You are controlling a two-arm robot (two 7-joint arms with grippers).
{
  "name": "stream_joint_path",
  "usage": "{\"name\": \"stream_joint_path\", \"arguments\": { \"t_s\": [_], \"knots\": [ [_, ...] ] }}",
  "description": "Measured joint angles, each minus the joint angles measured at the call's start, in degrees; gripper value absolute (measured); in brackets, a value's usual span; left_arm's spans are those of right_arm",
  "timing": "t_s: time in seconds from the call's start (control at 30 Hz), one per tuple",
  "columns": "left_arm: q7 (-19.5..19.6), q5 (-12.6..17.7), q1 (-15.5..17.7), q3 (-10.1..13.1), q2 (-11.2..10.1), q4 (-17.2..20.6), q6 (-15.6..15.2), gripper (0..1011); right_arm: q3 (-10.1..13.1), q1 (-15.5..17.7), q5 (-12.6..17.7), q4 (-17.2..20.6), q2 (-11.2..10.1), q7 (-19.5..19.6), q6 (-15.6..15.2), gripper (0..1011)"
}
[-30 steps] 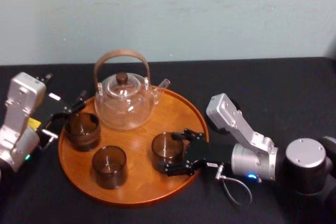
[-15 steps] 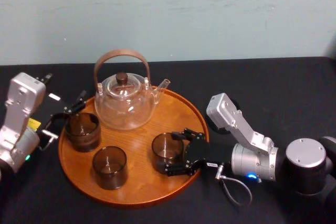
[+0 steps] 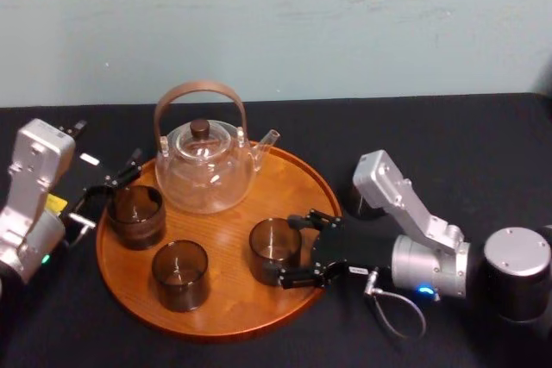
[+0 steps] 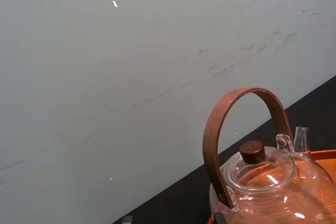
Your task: Pick up the glass from the table and place it on the tray.
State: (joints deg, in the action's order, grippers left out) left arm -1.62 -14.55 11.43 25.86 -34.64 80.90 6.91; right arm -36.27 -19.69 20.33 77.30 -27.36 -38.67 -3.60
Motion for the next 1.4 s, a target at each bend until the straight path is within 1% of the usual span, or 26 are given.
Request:
{"name": "stream_joint_path", "arguments": {
  "t_s": [0.17,0.27,0.37,0.47,0.53,0.57,0.63,0.67,0.7,0.73,0.83,0.9,1.03,1.07,1.17,1.23,1.4],
  "knots": [
    [0.00,0.00,0.00,0.00,0.00,0.00,0.00,1001,0.90,1.46,1.31,2.27,-1.92,-0.52,-0.22,1002],
    [0.00,0.00,0.00,0.00,0.00,0.00,0.00,1001,1.67,2.77,2.35,4.19,-3.69,-0.74,-0.36,1002],
    [0.00,0.00,0.00,0.00,0.00,0.00,0.00,1001,2.12,3.60,2.93,5.33,-4.80,-0.82,-0.40,1003],
    [0.00,0.00,0.00,0.00,0.00,0.00,0.00,1001,2.90,5.02,3.88,7.08,-6.79,-1.14,-0.36,1002],
    [0.00,0.00,0.00,0.00,0.00,0.00,0.00,1001,3.29,5.67,4.25,7.81,-7.66,-1.18,-0.16,1002],
    [0.00,0.00,0.00,0.00,0.00,0.00,0.00,1001,3.74,6.35,4.66,8.50,-8.45,-1.17,0.11,1002],
    [0.00,0.00,0.00,0.01,0.00,0.00,0.00,1001,4.35,7.15,5.13,9.13,-9.26,-1.06,0.43,1002],
    [0.00,0.00,0.00,0.00,0.00,0.00,0.00,1001,5.08,7.98,5.64,9.79,-10.01,-0.81,0.76,1002],
    [0.00,0.00,0.00,0.00,0.00,0.00,0.00,1001,5.08,7.98,5.64,9.79,-10.01,-0.81,0.76,1002],
    [0.00,0.00,0.00,0.00,0.00,0.00,0.00,1001,5.84,8.89,6.18,10.49,-10.75,-0.35,1.16,1002],
    [0.00,0.00,0.00,0.00,0.00,0.00,0.00,1001,7.14,10.28,6.96,11.36,-11.61,0.55,1.65,1002],
    [0.00,0.00,0.00,0.00,0.00,0.00,0.00,1001,8.94,12.08,7.81,12.28,-12.53,2.23,2.18,1002],
    [0.00,0.00,0.00,0.00,0.00,0.00,0.00,1001,10.71,13.57,8.30,12.70,-12.99,4.10,2.38,1002],
    [0.00,0.00,0.00,0.00,0.00,0.00,0.00,1001,11.52,14.20,8.42,12.76,-13.08,5.02,2.34,1002],
    [0.00,0.00,0.00,0.00,0.00,0.00,0.00,1001,12.92,14.99,8.50,12.68,-13.00,6.86,1.84,1003],
    [0.00,0.00,0.00,0.00,0.00,0.00,0.00,1002,13.88,15.30,8.48,12.32,-12.65,8.31,1.19,1002],
    [0.00,0.00,0.00,0.00,0.00,0.00,0.00,1001,15.27,15.33,8.22,11.37,-11.38,11.18,-0.71,1002]
  ]
}}
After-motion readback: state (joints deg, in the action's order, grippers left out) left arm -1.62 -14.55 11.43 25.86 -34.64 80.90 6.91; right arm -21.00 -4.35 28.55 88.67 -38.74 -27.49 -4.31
